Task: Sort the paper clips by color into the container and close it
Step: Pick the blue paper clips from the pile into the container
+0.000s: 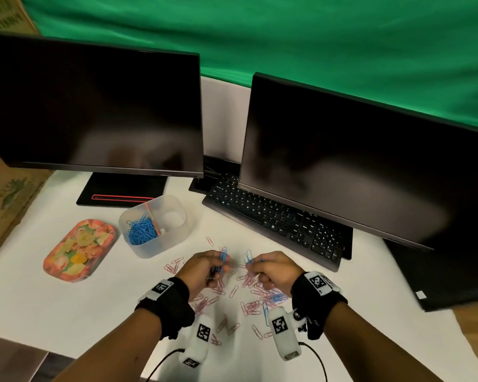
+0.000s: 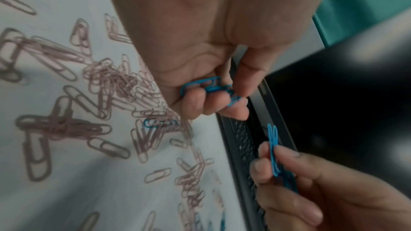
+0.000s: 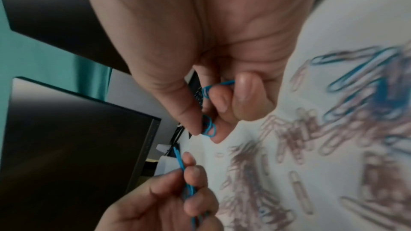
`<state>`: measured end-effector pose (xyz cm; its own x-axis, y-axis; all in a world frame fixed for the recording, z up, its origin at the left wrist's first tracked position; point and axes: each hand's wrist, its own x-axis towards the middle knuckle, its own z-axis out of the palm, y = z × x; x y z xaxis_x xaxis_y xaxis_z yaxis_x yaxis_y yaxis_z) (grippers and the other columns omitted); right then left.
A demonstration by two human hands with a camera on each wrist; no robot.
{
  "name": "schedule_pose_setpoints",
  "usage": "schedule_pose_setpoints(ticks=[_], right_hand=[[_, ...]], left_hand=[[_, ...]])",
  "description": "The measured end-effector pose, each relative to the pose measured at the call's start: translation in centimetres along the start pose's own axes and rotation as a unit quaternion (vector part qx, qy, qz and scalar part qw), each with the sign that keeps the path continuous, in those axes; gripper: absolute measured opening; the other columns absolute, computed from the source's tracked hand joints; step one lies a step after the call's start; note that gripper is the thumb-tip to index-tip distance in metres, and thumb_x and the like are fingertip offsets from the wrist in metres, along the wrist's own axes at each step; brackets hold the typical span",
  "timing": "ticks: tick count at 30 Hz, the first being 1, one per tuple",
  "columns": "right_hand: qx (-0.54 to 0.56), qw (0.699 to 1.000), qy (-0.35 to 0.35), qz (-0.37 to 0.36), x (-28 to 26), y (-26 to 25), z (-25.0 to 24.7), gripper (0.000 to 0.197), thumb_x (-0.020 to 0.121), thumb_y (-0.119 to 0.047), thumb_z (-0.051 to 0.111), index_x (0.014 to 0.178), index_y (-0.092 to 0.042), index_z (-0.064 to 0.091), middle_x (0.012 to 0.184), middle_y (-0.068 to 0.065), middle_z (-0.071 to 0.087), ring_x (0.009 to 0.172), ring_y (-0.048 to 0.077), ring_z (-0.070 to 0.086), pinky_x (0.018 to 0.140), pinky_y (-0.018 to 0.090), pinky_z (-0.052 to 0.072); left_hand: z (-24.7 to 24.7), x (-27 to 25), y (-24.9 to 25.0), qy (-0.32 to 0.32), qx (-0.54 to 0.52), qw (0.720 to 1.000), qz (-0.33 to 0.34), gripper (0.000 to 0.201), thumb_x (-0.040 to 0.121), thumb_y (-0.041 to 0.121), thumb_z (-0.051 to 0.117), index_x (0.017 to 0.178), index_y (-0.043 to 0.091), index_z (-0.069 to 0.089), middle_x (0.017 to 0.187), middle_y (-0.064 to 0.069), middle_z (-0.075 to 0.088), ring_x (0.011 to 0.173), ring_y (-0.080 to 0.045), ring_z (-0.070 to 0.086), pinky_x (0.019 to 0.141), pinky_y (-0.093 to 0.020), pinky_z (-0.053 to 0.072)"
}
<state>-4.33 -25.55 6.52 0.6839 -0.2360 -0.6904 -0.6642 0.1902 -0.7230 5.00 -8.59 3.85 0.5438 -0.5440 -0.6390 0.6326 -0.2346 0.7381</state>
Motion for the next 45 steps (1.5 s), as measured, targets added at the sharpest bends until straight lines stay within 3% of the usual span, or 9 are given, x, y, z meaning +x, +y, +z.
schedule_pose_setpoints(ticks=[13,17,21,25,27,33,38,42,45], right_hand=[[-0.224,0.966,-0.114,-0.059,5.7,-12.3,16.5,0.017,0.087,0.005,0.053,0.071,-0.001,0.054,0.061,0.015,0.054,0.041,0.018,0.053,0.037,0.022,0.046],[-0.278,0.955,-0.085,-0.067,7.2,-13.8,19.6,0.017,0.088,0.004,0.051,0.1,0.005,0.062,0.066,0.015,0.061,0.042,0.016,0.06,0.039,0.022,0.051],[-0.248,0.96,-0.092,-0.091,8.8,-14.5,20.3,0.032,0.088,-0.014,0.056,0.117,-0.004,0.062,0.107,0.014,0.067,0.076,0.021,0.065,0.059,0.021,0.051],[-0.455,0.881,-0.061,-0.114,9.0,-14.9,20.4,0.03,0.096,-0.026,0.047,0.113,-0.011,0.067,0.116,0.004,0.065,0.104,0.023,0.062,0.083,0.03,0.052],[-0.246,0.962,-0.086,-0.084,9.3,-15.0,19.1,0.027,0.092,-0.011,0.053,0.115,-0.004,0.065,0.115,0.01,0.066,0.096,0.022,0.064,0.084,0.032,0.055],[-0.173,0.98,-0.063,-0.07,7.1,-12.4,11.2,0.02,0.09,0.007,0.045,0.096,-0.003,0.062,0.073,0.011,0.06,0.06,0.018,0.06,0.054,0.024,0.054],[-0.339,0.935,0.064,-0.089,5.2,-5.4,2.6,0.022,0.084,0.001,0.053,0.083,-0.013,0.07,0.08,0.011,0.067,0.061,0.022,0.063,0.053,0.024,0.053],[-0.545,0.827,0.106,-0.083,3.7,0.5,-2.7,0.027,0.085,-0.012,0.046,0.093,-0.019,0.072,0.104,0.0,0.071,0.1,0.022,0.065,0.087,0.025,0.049],[-0.522,0.842,0.121,-0.065,2.3,4.0,-5.5,0.029,0.083,-0.012,0.049,0.102,-0.023,0.068,0.111,-0.001,0.067,0.107,0.019,0.06,0.091,0.022,0.044]], left_hand=[[-11.1,-2.2,7.4,0.196,-0.207,0.957,0.063,0.037,0.099,0.039,0.042,0.096,0.006,0.059,0.085,-0.016,0.062,0.073,-0.025,0.062,0.078,-0.038,0.053],[-13.5,-2.2,8.3,0.223,-0.225,0.948,0.037,0.038,0.098,0.037,0.046,0.11,0.002,0.055,0.096,-0.021,0.063,0.08,-0.027,0.063,0.072,-0.039,0.054],[-14.8,-1.3,8.6,0.239,-0.221,0.945,0.019,0.039,0.097,0.036,0.048,0.121,0.005,0.05,0.111,-0.018,0.058,0.097,-0.029,0.058,0.076,-0.037,0.05],[-15.1,-0.7,8.9,0.246,-0.181,0.952,0.008,0.048,0.095,0.041,0.05,0.127,0.005,0.047,0.125,-0.022,0.048,0.114,-0.034,0.05,0.097,-0.043,0.045],[-15.1,-0.4,9.1,0.264,-0.15,0.953,0.009,0.051,0.095,0.042,0.05,0.129,0.004,0.048,0.119,-0.021,0.048,0.115,-0.035,0.05,0.103,-0.045,0.043],[-12.3,-1.2,9.1,0.269,0.064,0.95,0.142,0.015,0.093,0.015,0.053,0.1,0.012,0.066,0.1,-0.01,0.065,0.089,-0.025,0.063,0.071,-0.027,0.053],[-6.6,-1.0,5.1,0.144,0.325,0.915,0.192,0.016,0.079,0.015,0.067,0.067,0.025,0.066,0.074,0.004,0.07,0.068,-0.013,0.061,0.072,-0.026,0.051],[-1.7,0.3,1.1,0.067,0.466,0.863,0.182,0.017,0.077,0.014,0.061,0.069,0.028,0.062,0.073,0.008,0.067,0.072,-0.012,0.063,0.067,-0.019,0.047],[-0.9,1.5,-1.0,0.098,0.507,0.844,0.145,0.015,0.078,0.015,0.057,0.072,0.029,0.061,0.077,0.007,0.066,0.079,-0.016,0.063,0.072,-0.023,0.05]])
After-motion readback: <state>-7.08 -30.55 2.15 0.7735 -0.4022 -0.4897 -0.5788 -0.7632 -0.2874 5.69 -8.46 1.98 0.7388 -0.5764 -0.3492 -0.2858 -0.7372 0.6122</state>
